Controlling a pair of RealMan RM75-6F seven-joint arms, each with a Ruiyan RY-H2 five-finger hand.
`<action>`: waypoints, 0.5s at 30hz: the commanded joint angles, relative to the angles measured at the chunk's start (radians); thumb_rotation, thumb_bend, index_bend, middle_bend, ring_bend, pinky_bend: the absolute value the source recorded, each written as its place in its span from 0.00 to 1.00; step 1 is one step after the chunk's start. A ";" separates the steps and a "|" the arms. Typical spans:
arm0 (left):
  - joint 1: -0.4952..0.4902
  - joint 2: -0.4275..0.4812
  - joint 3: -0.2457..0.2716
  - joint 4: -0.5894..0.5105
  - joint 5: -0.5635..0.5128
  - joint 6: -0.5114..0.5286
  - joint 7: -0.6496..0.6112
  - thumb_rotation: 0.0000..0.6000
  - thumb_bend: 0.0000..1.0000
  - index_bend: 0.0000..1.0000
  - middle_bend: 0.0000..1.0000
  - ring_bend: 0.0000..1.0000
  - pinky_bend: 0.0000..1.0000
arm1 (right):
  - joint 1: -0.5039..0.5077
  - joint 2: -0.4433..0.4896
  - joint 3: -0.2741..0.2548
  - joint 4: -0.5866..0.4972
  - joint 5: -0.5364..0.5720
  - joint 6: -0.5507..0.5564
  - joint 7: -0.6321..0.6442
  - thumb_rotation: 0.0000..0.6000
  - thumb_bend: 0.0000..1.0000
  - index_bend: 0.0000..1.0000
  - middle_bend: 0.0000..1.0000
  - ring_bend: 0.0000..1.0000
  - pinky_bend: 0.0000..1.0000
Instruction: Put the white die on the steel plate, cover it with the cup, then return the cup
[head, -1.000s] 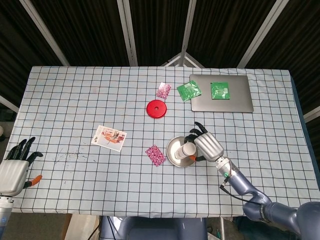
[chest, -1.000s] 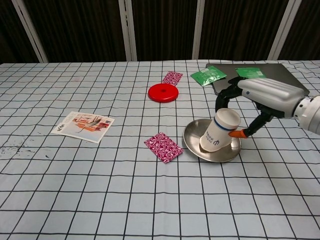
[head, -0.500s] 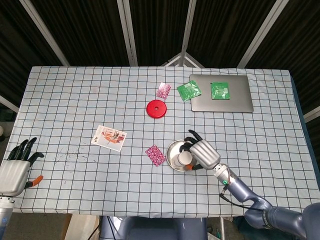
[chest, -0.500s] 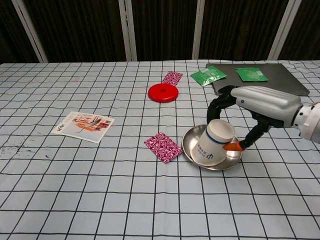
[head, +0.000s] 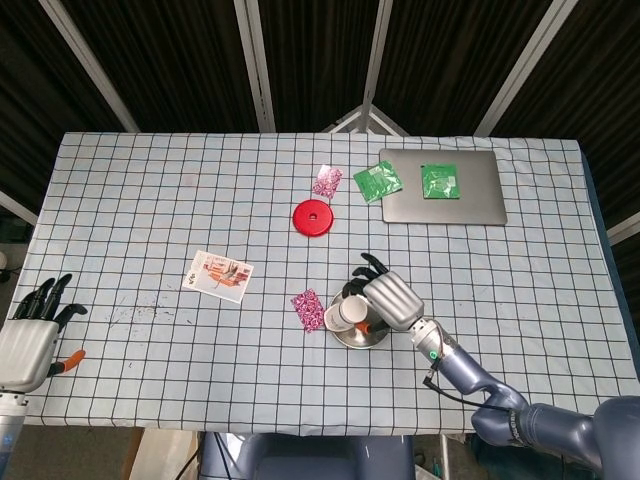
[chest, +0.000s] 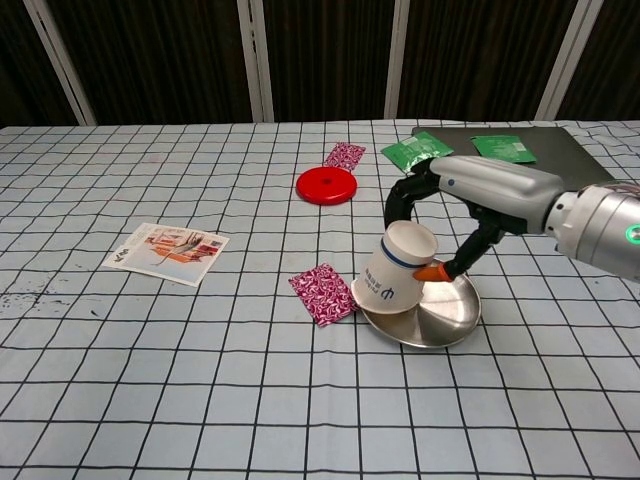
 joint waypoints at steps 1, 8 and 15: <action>0.000 0.000 -0.001 0.001 -0.001 0.000 -0.001 1.00 0.24 0.35 0.00 0.00 0.13 | -0.003 0.007 0.014 0.009 0.010 0.014 -0.005 1.00 0.47 0.72 0.49 0.25 0.04; 0.001 0.001 0.000 0.000 0.000 0.002 -0.002 1.00 0.24 0.35 0.00 0.00 0.13 | -0.022 0.079 0.039 0.004 0.043 0.033 -0.032 1.00 0.47 0.72 0.49 0.25 0.04; 0.002 -0.001 0.001 -0.002 0.002 0.003 0.003 1.00 0.24 0.35 0.00 0.00 0.13 | -0.045 0.157 0.057 0.022 0.072 0.051 -0.076 1.00 0.47 0.72 0.49 0.25 0.04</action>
